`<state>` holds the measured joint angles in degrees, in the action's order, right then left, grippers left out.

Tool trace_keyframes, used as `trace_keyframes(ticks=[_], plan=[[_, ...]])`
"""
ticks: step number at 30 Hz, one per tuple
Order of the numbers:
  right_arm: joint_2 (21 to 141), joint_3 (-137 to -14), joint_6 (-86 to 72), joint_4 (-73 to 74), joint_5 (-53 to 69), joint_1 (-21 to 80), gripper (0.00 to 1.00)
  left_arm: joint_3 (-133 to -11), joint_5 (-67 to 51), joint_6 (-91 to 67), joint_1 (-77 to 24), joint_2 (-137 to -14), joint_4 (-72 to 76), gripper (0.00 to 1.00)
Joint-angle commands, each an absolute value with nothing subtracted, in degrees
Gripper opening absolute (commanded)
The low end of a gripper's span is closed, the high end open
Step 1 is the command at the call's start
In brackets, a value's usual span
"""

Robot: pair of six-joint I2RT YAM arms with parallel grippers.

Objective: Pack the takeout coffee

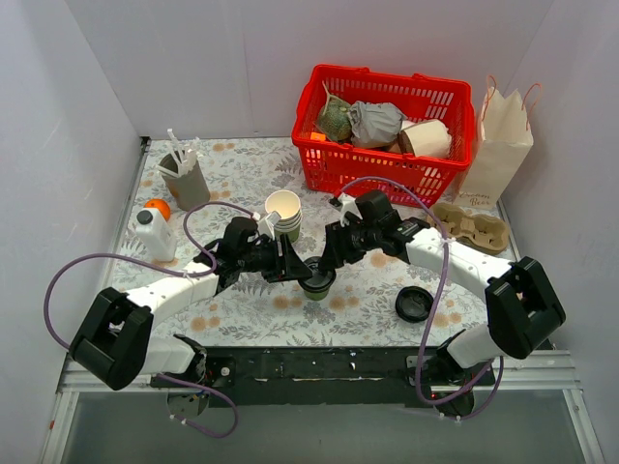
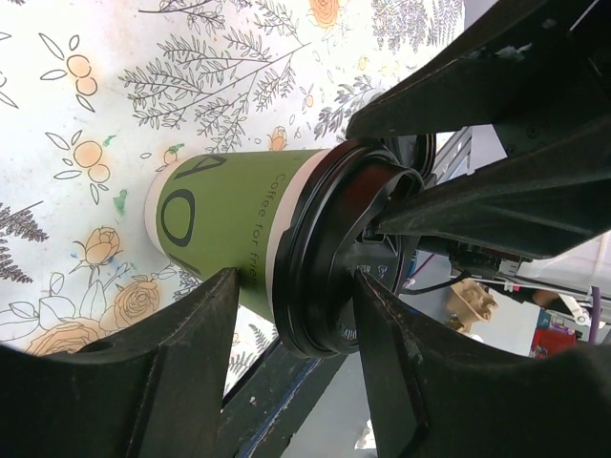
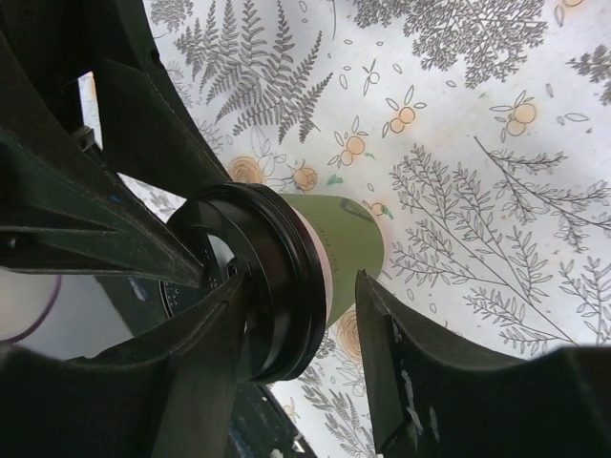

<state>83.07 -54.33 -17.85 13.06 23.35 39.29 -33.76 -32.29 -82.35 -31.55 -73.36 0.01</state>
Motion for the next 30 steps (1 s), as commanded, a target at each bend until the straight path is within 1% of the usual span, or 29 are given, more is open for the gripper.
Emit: trace_keyframes(ticks=[1,5,10,12,15,19,22,25,28,30], plan=[[85.1,-55.4,-19.0,13.5,29.8,37.8,0.55,-32.7,-30.9,-78.9,-31.8,-76.5,-8.3,0.49],[86.0,-54.3,-20.6,13.4,31.2,37.7,0.51,-33.0,-30.9,-78.8,-31.7,-76.8,-8.4,0.49],[86.2,-51.5,-22.7,14.0,29.9,37.1,0.40,-33.3,-30.5,-79.0,-31.8,-76.6,-8.7,0.49],[86.7,-50.2,-24.2,14.3,28.7,36.7,0.33,-33.5,-30.5,-79.1,-31.7,-76.5,-8.9,0.49],[87.6,-47.7,-25.2,14.7,27.3,36.0,0.31,-33.4,-29.8,-79.3,-31.8,-76.2,-9.2,0.50],[89.3,-45.7,-26.2,15.8,22.1,35.5,0.31,-33.3,-29.8,-79.6,-31.8,-76.4,-9.7,0.52],[90.7,-44.7,-26.6,16.9,20.5,35.3,0.38,-33.4,-29.7,-80.2,-31.8,-76.4,-10.5,0.51],[89.8,-45.2,-26.5,17.0,20.7,35.3,0.41,-33.3,-28.9,-80.7,-31.8,-75.9,-11.2,0.52],[87.9,-47.6,-25.4,17.9,19.9,35.3,0.47,-33.5,-28.2,-80.9,-31.8,-76.2,-11.6,0.51],[85.9,-49.5,-24.4,16.7,21.9,35.4,0.52,-33.7,-28.6,-80.9,-31.8,-76.3,-11.6,0.51]])
